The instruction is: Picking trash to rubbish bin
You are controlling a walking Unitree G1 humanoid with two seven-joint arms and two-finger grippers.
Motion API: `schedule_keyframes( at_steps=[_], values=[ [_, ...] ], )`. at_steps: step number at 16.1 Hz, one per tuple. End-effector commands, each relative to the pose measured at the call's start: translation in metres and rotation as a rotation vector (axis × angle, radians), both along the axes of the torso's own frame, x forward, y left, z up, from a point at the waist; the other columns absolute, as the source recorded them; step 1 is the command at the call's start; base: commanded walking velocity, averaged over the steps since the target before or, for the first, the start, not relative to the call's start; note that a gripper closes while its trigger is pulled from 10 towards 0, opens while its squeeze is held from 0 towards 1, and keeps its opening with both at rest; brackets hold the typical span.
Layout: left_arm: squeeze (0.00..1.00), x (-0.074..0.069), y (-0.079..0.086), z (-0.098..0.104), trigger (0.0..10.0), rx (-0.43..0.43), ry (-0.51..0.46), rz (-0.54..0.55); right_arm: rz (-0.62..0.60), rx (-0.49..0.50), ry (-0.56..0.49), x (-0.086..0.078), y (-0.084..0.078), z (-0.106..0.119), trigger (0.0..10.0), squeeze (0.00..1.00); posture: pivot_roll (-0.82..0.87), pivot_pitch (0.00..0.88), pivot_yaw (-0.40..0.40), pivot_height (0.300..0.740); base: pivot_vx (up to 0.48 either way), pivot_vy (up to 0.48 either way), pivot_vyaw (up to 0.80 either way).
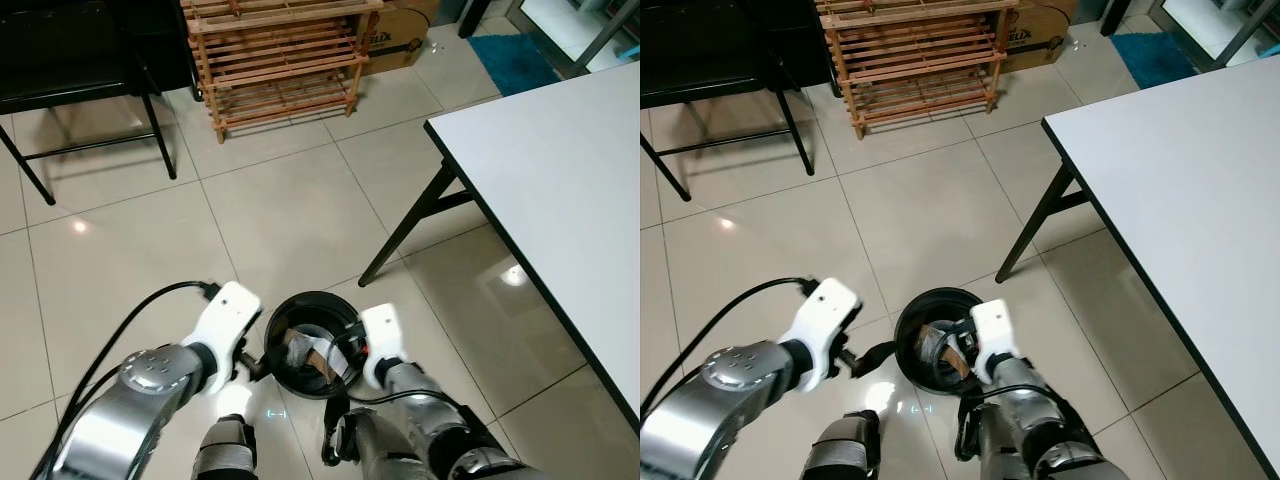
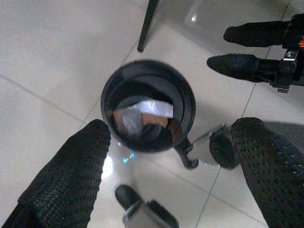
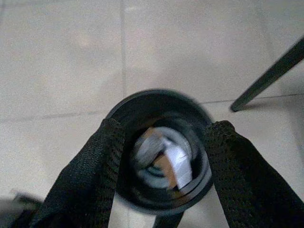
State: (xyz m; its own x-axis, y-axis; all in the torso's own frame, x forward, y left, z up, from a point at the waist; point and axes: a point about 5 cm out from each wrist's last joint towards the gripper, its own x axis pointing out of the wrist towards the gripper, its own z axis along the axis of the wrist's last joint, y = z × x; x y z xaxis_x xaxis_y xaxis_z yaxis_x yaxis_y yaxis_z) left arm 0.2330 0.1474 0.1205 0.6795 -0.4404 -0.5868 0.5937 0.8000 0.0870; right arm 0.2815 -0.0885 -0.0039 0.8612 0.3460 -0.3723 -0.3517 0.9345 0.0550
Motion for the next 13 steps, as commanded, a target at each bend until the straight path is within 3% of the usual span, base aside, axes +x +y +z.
schedule_keyframes(
  at_steps=[1,6,8,11,13],
  values=[
    [0.0,-0.002,-0.007,-0.005,10.0,-0.01,0.016,-0.023,-0.065,0.008,-0.016,-0.003,-0.014,-0.002,10.0,0.0,0.4,0.318,-0.122,0.74,0.0,0.0,0.0],
    [0.0,0.011,-0.016,-0.005,10.0,-0.009,-0.027,-0.048,-0.197,0.05,-0.188,0.003,-0.044,0.017,10.0,0.0,0.36,0.282,-0.112,0.74,0.0,0.0,0.0],
    [0.0,0.022,-0.02,-0.004,10.0,0.02,-0.106,-0.032,-0.206,0.035,-0.283,0.002,-0.052,0.029,10.0,0.0,0.33,0.256,-0.108,0.74,0.0,0.0,0.0],
    [0.0,0.051,-0.021,0.003,10.0,0.025,-0.297,0.09,-0.23,0.047,-0.488,-0.003,-0.062,0.072,10.0,0.0,0.29,0.209,-0.1,0.74,0.0,0.0,0.0],
    [0.0,0.058,-0.024,0.004,10.0,0.007,-0.354,0.104,-0.249,0.063,-0.543,-0.007,-0.065,0.089,10.0,0.0,0.28,0.193,-0.097,0.74,0.0,0.0,0.0]
  ],
)
